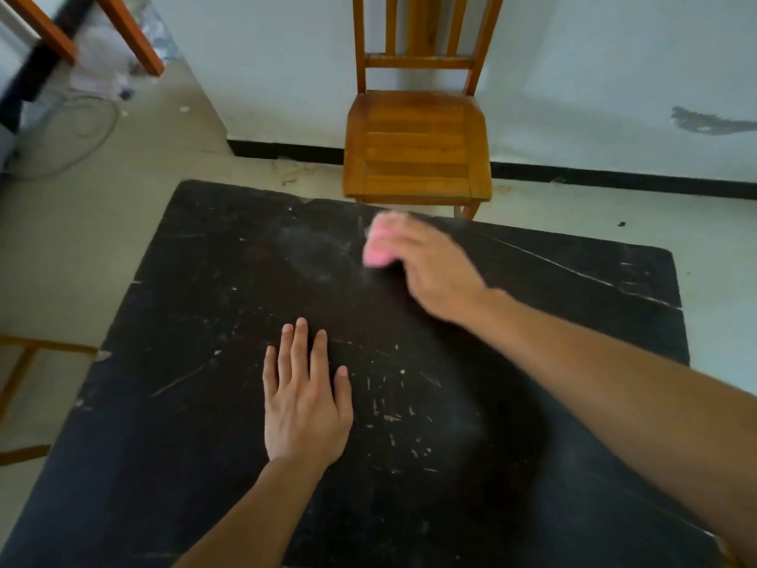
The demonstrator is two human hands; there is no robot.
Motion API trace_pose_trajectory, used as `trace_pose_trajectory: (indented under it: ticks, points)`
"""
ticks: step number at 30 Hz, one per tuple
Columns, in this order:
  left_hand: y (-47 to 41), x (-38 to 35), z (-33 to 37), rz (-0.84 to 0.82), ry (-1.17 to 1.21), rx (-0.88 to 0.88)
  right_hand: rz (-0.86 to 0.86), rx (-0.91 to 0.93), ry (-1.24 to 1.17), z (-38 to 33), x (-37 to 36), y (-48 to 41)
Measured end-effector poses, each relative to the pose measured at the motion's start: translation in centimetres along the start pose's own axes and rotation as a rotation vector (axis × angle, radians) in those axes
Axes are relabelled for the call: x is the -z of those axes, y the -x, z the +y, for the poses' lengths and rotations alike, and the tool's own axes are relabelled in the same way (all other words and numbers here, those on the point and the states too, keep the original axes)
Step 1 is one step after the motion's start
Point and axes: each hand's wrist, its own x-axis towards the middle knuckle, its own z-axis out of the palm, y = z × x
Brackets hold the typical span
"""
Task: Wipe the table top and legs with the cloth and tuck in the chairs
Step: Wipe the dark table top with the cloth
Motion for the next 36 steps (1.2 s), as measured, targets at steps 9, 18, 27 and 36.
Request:
trace_pose_trajectory:
  ticks: [9,18,27,36]
  points:
    - [-0.3,-0.4,-0.4,0.006,-0.033,-0.015,0.087,-0.769,0.084,8.0,3.5,-4.8]
    - [-0.4,-0.4,-0.4,-0.012,-0.032,-0.023,0.077,-0.596,0.257,5.1,0.9,0.1]
    - [-0.8,0.2,-0.5,-0.114,0.031,-0.055,0.305,-0.940,0.165,-0.5,5.7,10.2]
    - [0.1,4.0,-4.4,-0.332,0.113,-0.391,0.345,-1.137,0.068,-21.5,-3.0,24.3]
